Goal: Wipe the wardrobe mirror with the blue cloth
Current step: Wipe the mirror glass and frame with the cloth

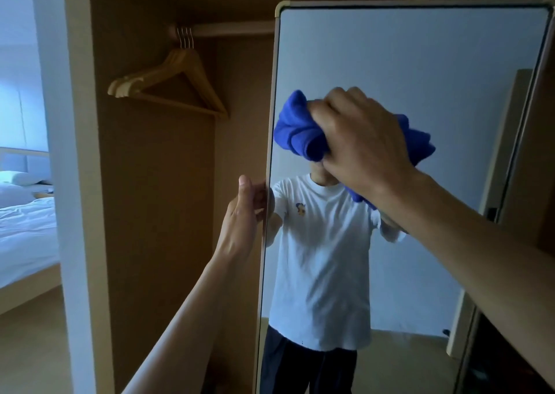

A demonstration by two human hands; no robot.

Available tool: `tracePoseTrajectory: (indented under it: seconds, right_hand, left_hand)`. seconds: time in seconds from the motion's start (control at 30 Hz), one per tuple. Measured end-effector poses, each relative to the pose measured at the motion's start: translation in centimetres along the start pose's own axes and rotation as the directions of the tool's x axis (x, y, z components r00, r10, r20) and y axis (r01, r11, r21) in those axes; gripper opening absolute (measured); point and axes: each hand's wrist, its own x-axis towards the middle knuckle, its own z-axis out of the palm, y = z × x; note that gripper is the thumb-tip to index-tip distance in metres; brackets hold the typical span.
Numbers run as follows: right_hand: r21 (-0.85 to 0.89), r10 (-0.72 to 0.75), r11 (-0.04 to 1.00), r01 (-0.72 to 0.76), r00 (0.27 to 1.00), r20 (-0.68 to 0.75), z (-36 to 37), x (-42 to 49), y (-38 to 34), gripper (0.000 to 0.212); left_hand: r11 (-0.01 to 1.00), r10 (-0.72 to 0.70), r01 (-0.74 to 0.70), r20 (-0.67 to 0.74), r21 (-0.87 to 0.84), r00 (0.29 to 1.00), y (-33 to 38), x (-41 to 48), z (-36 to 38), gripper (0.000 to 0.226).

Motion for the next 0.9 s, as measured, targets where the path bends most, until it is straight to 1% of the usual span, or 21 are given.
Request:
tracePoseTrajectory:
  seconds: [0.1,0.2,0.27,0.37,0.43,0.5,0.6,0.67,0.77,0.83,0.9]
  right_hand:
    - [0.011,-0.052,0.999,0.052,0.999,-0.003,0.5,-0.6,-0.2,0.038]
    - [0.032,-0.111,0.993,0.111,0.994,-0.002,1.8,-3.3,-1.6,0.032]
    - [0.035,-0.149,0.988,0.147,0.987,0.053,2.9,-5.7,-3.0,0.031]
    - [0.092,-0.177,0.982,0.165,0.974,0.142,4.4,-9.6,-5.0,0.041]
    - [0.140,-0.163,0.980,0.139,0.970,0.182,5.0,-11.2,-5.8,0.042]
    - [0.161,-0.148,0.980,0.118,0.970,0.192,5.2,-11.5,-5.7,0.040]
    - [0.162,-0.121,0.982,0.095,0.979,0.161,4.5,-10.0,-4.4,0.037]
    - [0.125,-0.063,0.991,0.050,0.992,0.105,3.4,-8.4,-2.8,0.036]
    - [0.049,0.026,0.998,-0.026,1.000,-0.007,0.9,-5.5,0.9,0.032]
    - [-0.026,0.055,0.998,-0.055,0.998,-0.013,-0.4,-3.8,3.3,0.034]
    - [-0.053,0.064,0.997,-0.064,0.998,-0.008,-1.1,-3.0,4.8,0.038]
  left_hand:
    - [1.000,-0.011,0.011,-0.003,-0.005,1.000,-0.8,-0.3,-0.1,0.071]
    - [0.999,-0.025,0.025,-0.016,-0.021,1.000,-1.5,-0.3,-0.1,0.065]
    - [0.999,-0.028,0.028,-0.015,-0.033,0.999,-1.5,-0.4,0.2,0.060]
    - [0.997,-0.028,0.026,-0.026,-0.072,0.999,-1.6,-1.0,0.6,0.058]
    - [0.997,-0.025,0.023,-0.029,-0.072,0.999,-1.4,-1.4,0.8,0.061]
    - [0.999,-0.004,0.003,-0.020,-0.054,1.000,-1.4,-1.6,0.9,0.064]
    - [0.999,0.041,-0.042,-0.040,-0.014,0.998,-1.2,-2.1,1.2,0.064]
    - [0.998,0.057,-0.056,-0.042,0.019,0.998,-1.3,-2.3,1.5,0.066]
    - [0.995,0.093,-0.090,-0.077,0.044,0.993,-1.5,-2.8,2.1,0.047]
    - [0.991,0.117,-0.110,-0.103,0.072,0.988,-1.7,-3.1,2.4,0.034]
    - [0.988,0.132,-0.121,-0.134,0.092,0.982,-1.9,-3.2,2.8,0.024]
